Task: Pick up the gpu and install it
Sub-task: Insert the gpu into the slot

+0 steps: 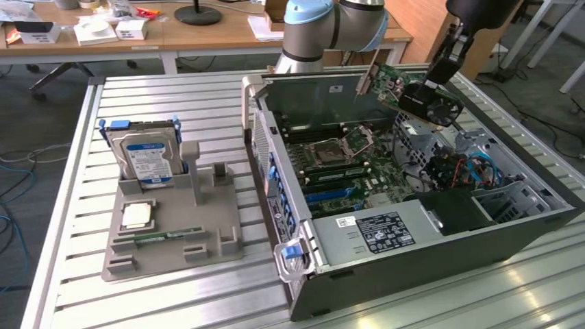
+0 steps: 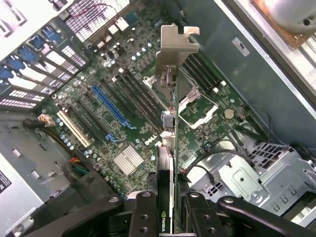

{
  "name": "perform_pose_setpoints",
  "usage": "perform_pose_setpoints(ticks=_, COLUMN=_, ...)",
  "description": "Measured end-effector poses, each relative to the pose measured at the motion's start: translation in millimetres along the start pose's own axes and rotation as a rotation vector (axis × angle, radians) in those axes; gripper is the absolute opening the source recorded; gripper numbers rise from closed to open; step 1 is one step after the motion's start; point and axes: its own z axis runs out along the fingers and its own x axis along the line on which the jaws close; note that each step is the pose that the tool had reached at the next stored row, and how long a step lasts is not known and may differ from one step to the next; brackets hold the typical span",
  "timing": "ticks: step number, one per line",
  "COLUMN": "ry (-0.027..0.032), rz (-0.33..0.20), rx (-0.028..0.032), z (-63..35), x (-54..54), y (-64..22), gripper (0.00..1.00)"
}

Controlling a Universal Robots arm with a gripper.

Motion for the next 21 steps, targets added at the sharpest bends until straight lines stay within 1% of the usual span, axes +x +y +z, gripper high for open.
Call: perform_pose_setpoints(ticks=21, ry=0.0173, rz=-0.190, rx=-0.0038, z=0.0, x=0.1, y=0.1, gripper=0.26)
